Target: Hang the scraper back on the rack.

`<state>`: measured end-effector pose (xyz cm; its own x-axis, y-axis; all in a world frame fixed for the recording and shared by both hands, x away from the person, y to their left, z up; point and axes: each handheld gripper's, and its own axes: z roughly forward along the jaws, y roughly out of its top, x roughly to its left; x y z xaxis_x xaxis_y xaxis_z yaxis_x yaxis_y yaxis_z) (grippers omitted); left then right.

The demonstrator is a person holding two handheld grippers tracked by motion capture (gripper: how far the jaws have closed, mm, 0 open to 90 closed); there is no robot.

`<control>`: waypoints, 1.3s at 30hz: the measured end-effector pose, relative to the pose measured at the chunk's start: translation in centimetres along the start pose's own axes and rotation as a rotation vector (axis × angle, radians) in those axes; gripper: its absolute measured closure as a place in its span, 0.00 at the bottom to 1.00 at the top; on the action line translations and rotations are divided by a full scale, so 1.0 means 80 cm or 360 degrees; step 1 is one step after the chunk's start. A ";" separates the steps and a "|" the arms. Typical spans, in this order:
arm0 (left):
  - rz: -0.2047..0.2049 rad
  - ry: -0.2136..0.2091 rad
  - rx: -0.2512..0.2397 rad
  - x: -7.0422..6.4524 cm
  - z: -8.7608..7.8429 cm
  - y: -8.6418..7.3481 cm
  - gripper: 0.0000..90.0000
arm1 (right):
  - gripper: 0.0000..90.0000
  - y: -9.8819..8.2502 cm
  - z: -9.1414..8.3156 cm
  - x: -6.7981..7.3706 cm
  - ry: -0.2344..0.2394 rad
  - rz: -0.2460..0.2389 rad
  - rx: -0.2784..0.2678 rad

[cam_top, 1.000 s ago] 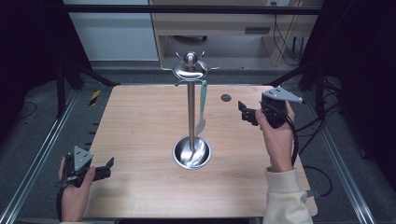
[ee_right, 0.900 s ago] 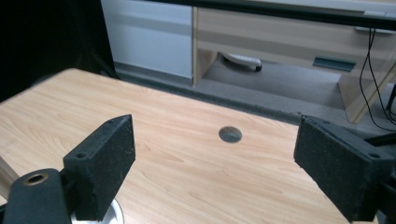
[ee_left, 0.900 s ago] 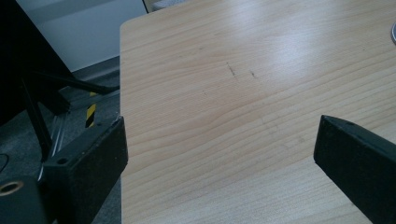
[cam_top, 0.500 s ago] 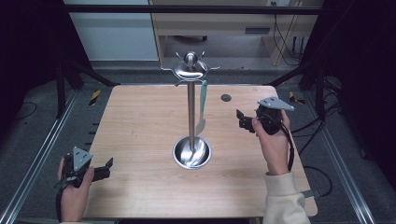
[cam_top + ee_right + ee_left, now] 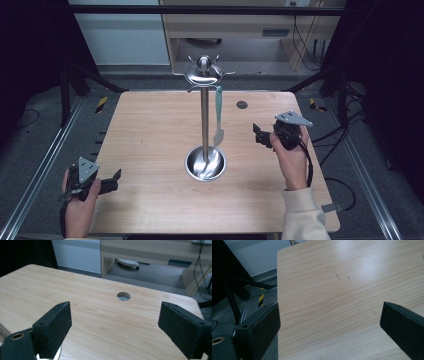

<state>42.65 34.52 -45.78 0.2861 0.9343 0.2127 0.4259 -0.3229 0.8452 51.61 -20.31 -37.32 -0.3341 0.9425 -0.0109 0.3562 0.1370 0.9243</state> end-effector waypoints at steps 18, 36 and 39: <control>0.0000 -0.0003 0.0004 0.000 0.001 0.000 0.03 | 0.14 -0.033 0.010 -0.017 -0.0056 0.0046 0.0043; 0.0013 -0.0011 0.0016 -0.002 0.003 0.000 0.03 | 0.15 -0.070 0.036 -0.006 -0.0091 -0.0048 0.0199; 0.0012 -0.0012 0.0017 -0.002 0.003 0.000 0.03 | 0.16 -0.076 0.041 -0.004 -0.0093 -0.0073 0.0217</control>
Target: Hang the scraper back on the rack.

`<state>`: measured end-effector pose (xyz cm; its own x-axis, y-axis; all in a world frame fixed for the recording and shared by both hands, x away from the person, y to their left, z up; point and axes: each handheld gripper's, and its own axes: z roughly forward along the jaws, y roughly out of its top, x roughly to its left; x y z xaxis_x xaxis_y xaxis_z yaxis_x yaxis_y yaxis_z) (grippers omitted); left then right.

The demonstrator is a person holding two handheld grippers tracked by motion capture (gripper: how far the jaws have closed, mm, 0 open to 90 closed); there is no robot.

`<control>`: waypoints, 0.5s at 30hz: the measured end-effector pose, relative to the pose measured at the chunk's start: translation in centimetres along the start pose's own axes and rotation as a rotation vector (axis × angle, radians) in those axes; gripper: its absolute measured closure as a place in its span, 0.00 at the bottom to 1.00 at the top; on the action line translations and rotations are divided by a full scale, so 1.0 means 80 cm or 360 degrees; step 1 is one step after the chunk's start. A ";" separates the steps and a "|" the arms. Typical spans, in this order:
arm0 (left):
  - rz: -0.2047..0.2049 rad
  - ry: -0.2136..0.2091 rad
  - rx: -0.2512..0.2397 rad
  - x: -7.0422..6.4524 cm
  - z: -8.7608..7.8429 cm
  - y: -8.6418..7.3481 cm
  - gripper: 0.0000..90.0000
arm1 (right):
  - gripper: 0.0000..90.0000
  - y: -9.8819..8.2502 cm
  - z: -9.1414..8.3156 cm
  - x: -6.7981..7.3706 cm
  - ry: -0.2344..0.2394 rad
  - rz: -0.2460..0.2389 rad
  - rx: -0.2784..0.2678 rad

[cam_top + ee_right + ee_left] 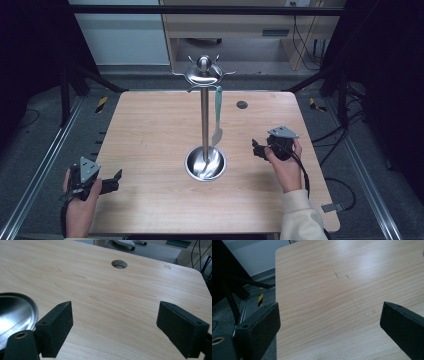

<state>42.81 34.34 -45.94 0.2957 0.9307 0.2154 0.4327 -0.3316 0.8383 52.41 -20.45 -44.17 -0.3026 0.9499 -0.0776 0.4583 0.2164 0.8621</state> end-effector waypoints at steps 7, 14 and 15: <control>0.0019 -0.0011 0.0015 -0.002 0.002 0.000 0.03 | 0.16 -0.012 0.014 0.007 0.0009 -0.0068 0.0044; 0.0021 -0.0033 0.0045 -0.004 0.006 -0.001 0.03 | 0.16 -0.021 0.025 0.022 0.0143 -0.0051 0.0135; 0.0022 -0.0033 0.0047 -0.004 0.006 -0.001 0.03 | 0.16 -0.022 0.026 0.026 0.0146 -0.0064 0.0159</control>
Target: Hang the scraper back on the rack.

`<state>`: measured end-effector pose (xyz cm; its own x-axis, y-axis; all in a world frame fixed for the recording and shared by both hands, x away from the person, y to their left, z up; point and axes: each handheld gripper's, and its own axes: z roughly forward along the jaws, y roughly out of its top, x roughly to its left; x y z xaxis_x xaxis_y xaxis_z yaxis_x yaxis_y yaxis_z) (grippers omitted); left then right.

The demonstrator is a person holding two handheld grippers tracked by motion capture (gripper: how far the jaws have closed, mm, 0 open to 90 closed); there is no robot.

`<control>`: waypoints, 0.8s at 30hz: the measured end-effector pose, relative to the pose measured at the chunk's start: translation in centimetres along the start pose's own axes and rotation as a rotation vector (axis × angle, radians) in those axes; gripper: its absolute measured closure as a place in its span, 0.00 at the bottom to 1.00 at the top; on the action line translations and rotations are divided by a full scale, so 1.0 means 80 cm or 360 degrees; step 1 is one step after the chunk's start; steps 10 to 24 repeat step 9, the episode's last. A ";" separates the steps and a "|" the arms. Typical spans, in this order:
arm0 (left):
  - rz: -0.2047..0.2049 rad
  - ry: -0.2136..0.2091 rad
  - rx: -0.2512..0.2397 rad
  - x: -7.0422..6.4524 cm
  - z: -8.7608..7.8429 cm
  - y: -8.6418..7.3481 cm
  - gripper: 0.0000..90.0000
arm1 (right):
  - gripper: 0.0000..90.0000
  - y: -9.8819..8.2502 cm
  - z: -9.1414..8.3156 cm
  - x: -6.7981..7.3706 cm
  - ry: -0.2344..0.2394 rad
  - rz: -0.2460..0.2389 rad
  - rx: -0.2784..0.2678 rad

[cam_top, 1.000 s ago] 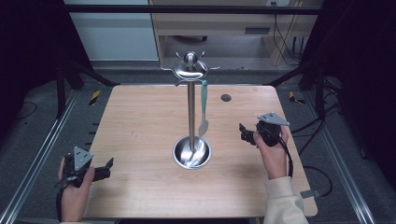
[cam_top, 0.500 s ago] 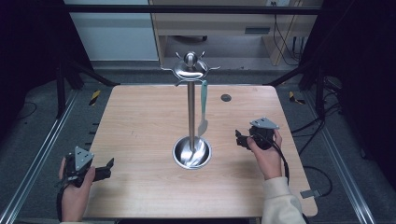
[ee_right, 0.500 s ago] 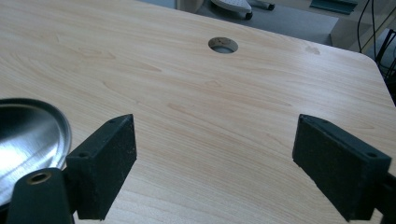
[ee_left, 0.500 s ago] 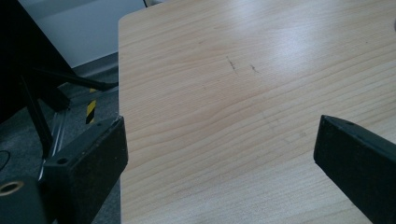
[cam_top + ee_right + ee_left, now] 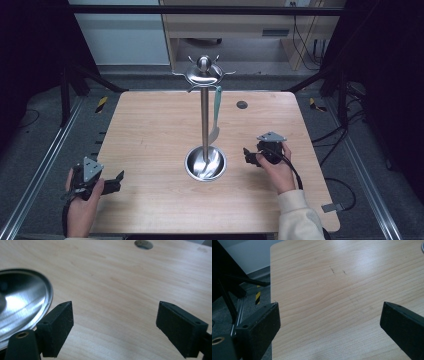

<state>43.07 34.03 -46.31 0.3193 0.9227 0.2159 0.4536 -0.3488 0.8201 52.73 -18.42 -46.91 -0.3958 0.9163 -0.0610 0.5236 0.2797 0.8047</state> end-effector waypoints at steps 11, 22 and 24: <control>0.0009 -0.0005 0.0010 -0.001 0.002 0.000 0.03 | 0.16 -0.003 0.010 0.020 0.0065 -0.0073 0.0081; 0.0009 -0.0005 0.0010 -0.001 0.002 0.000 0.03 | 0.16 -0.003 0.010 0.020 0.0065 -0.0073 0.0081; 0.0009 -0.0005 0.0010 -0.001 0.002 0.000 0.03 | 0.16 -0.003 0.010 0.020 0.0065 -0.0073 0.0081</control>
